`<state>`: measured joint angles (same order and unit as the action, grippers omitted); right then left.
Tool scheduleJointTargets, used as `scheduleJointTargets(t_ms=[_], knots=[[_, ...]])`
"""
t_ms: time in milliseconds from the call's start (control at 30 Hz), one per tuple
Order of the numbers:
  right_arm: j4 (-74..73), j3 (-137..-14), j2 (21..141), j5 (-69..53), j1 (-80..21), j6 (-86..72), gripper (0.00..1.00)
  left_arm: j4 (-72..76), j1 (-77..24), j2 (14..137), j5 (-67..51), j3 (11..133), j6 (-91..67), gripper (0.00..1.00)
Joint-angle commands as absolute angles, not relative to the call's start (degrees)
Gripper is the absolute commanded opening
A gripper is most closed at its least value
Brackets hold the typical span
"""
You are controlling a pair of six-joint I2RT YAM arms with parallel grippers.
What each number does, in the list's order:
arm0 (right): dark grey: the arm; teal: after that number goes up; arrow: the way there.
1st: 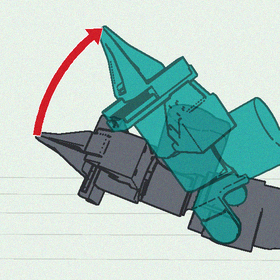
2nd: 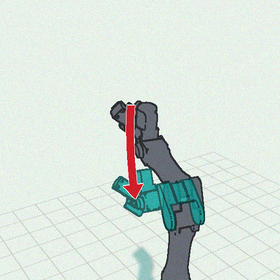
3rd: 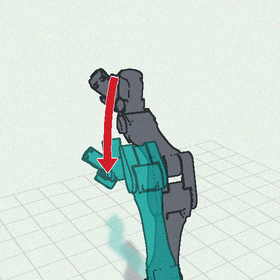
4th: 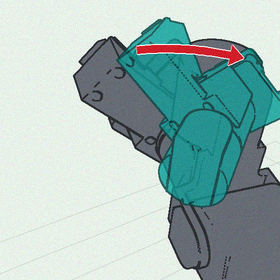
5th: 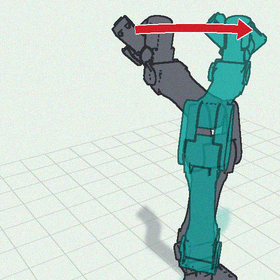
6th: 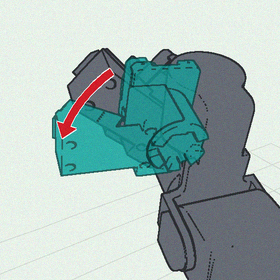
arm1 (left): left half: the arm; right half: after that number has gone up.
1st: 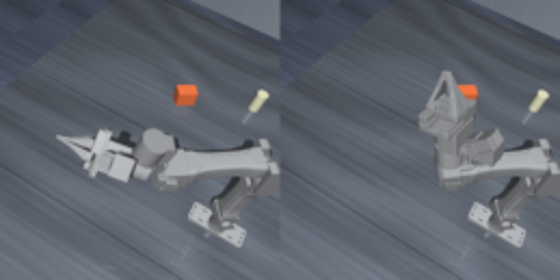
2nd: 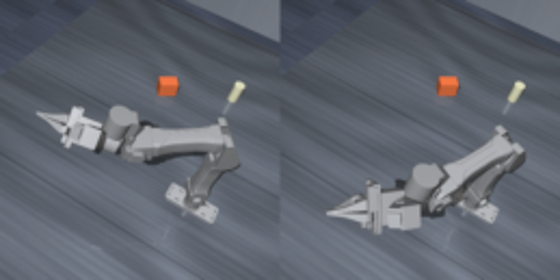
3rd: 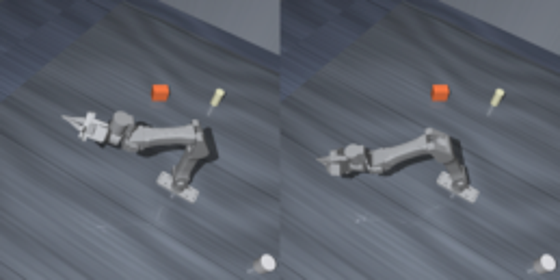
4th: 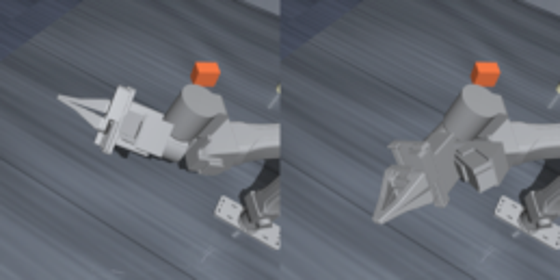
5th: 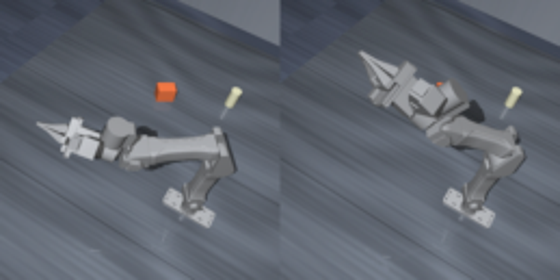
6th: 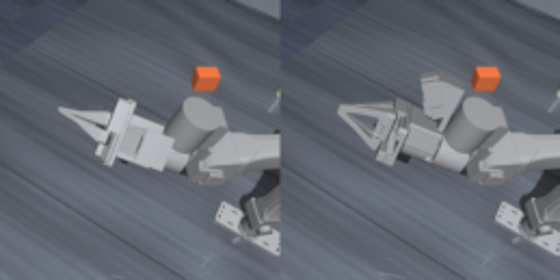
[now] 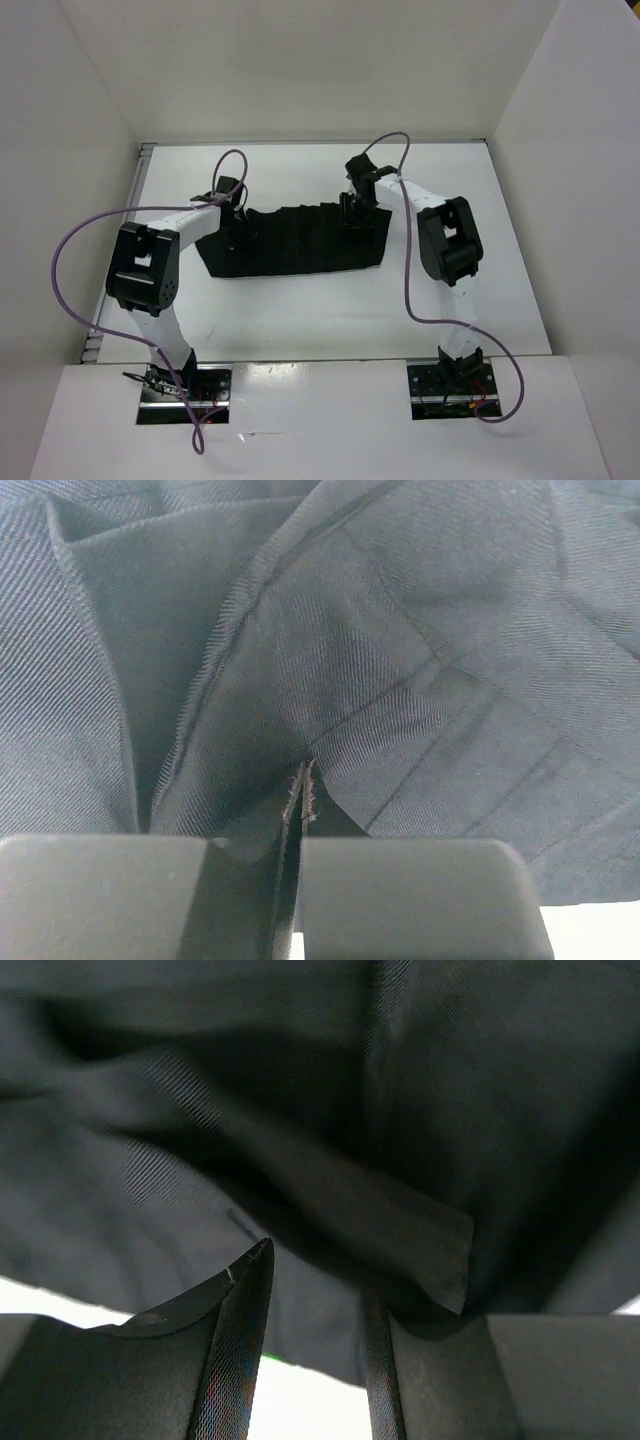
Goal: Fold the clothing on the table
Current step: Fold the skirt
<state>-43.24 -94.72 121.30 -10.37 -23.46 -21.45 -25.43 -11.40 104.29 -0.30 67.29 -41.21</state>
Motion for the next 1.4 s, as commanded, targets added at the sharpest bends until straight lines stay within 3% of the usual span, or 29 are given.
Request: scheduleJointTargets(t_ms=[0,233,433,500,533,600,700,1000,1367], knots=[[-41.3,-97.3,125.4,-8.6,-22.9,-20.4,0.44,-26.7,-11.2,104.2,2.5,65.6,-43.1,0.00],[-40.7,-95.2,124.9,-8.1,-20.4,-20.9,0.44,-26.2,-11.8,105.7,2.5,64.8,-43.1,0.00],[-41.2,-89.0,112.2,-4.5,-19.2,-22.1,0.46,-24.9,-12.3,110.0,2.5,70.9,-40.8,0.00],[-41.2,-85.8,105.9,-2.5,-18.6,-22.8,0.51,-24.9,-12.8,112.9,1.4,74.2,-39.9,0.00],[-41.2,-84.7,103.7,-1.9,-18.6,-23.5,0.60,-25.4,-12.8,114.6,1.4,75.9,-39.3,0.00],[-41.7,-82.4,98.8,-1.2,-17.4,-24.3,0.69,-25.9,-13.4,115.9,1.4,80.8,-38.8,0.00],[-41.7,-79.7,96.3,-1.2,-16.0,-24.3,0.72,-27.0,-14.0,117.4,1.4,85.4,-38.2,0.00],[-39.0,-73.9,99.7,0.7,-14.2,-26.8,0.76,-27.0,-14.0,117.2,0.4,85.9,-37.7,0.00],[-28.0,-70.4,107.2,-10.0,-10.7,-30.6,0.76,-27.0,-14.0,114.9,0.4,80.6,-37.2,0.00]])
